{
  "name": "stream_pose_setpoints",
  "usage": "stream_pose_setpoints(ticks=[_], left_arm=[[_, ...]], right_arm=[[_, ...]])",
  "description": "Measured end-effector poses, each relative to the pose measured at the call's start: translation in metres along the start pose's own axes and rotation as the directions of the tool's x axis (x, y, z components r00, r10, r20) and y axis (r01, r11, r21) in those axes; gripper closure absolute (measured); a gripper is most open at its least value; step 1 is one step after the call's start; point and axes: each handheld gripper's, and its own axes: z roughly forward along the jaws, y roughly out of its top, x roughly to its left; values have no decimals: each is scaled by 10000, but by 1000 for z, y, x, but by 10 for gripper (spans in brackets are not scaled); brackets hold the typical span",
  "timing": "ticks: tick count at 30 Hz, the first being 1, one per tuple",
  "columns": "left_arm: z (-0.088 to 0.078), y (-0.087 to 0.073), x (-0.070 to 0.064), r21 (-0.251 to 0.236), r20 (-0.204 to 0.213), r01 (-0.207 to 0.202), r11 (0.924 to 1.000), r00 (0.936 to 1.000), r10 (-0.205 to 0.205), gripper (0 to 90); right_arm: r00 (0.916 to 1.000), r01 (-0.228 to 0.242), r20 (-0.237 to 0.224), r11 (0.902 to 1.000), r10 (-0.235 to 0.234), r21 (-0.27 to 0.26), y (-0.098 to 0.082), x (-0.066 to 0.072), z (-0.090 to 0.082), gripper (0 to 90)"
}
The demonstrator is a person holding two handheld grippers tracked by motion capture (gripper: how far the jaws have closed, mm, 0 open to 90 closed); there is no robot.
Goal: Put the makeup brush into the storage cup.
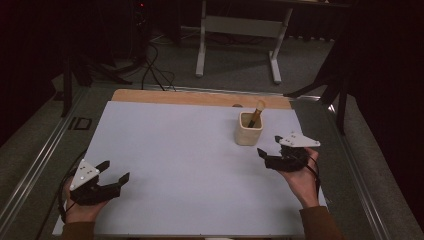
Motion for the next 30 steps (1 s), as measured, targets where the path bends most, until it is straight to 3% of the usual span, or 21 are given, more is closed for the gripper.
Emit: stream_pose_setpoints(ticks=[11, 18, 30], left_arm=[[0, 0, 0, -10, -3, -5, 10000, 10000, 5, 205], [0, 0, 0, -28, -22, 7, 10000, 10000, -7, 202], [-1, 0, 0, -108, -69, 34, 9999, 10000, -35, 184]], right_arm=[[9997, -245, -105, 9993, 242, -291, -20, 9, -6, 174], [9978, -655, -41, 9968, 654, -453, -38, 7, -9, 163], [9961, -883, -146, 9934, 875, -727, -55, 6, -19, 133]])
